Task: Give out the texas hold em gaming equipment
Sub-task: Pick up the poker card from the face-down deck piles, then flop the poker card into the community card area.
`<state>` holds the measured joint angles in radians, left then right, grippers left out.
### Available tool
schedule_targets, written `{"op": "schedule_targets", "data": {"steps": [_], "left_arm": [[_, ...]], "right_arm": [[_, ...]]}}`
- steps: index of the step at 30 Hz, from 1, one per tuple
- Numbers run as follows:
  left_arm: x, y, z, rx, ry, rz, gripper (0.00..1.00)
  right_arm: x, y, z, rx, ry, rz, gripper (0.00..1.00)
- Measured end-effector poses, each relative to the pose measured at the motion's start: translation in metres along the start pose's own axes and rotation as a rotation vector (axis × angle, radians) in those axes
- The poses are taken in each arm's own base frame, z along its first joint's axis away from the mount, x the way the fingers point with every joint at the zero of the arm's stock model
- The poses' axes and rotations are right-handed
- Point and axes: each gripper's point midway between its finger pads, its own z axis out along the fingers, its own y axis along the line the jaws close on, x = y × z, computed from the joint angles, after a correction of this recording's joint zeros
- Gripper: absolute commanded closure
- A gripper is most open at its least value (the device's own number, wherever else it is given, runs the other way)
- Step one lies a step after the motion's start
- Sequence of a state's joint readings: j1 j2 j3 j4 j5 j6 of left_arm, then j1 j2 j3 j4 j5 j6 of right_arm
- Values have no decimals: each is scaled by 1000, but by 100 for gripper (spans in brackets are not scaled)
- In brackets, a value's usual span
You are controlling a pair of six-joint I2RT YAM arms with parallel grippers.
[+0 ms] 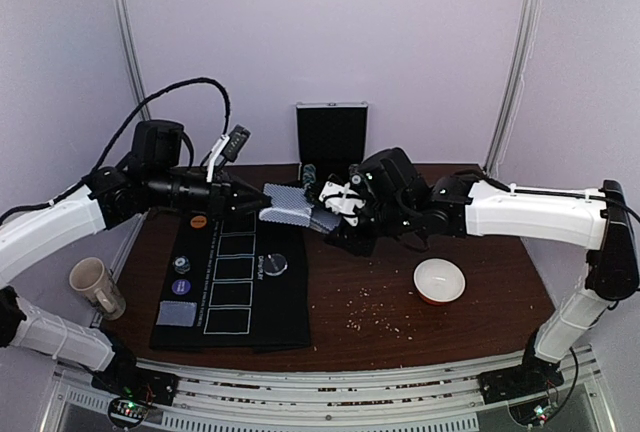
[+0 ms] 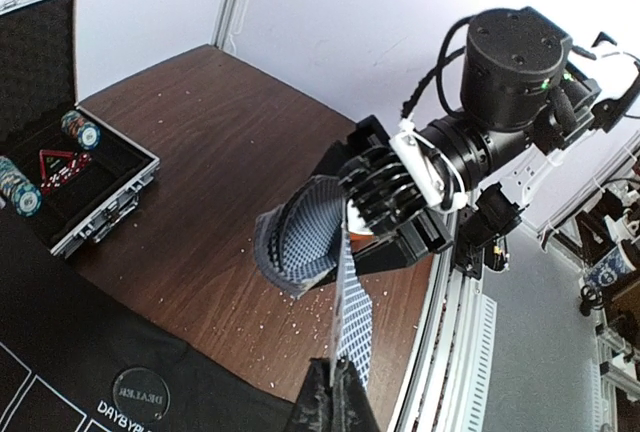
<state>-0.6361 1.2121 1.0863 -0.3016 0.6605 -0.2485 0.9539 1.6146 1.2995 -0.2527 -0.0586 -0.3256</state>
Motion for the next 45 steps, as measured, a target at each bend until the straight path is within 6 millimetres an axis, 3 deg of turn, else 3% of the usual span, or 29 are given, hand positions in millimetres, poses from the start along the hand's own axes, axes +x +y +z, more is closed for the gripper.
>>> {"op": "schedule_targets", "data": {"steps": [6, 13, 25, 27, 34, 45], "left_arm": [[14, 17, -21, -95, 40, -151, 100], [100, 65, -34, -373, 346, -438, 100], [190, 79, -101, -787, 741, -595, 100], [197, 79, -108, -843, 795, -590, 100], [219, 71, -97, -914, 971, -508, 100], [235, 75, -92, -1028, 1084, -389, 100]], "right_arm": [[9, -3, -2, 11, 21, 5, 51], [8, -5, -5, 14, 18, 6, 51], [8, -4, -5, 7, 16, 7, 51], [8, -3, -5, 5, 15, 7, 51], [7, -2, -7, -1, 11, 15, 51], [4, -4, -16, 5, -6, 24, 51]]}}
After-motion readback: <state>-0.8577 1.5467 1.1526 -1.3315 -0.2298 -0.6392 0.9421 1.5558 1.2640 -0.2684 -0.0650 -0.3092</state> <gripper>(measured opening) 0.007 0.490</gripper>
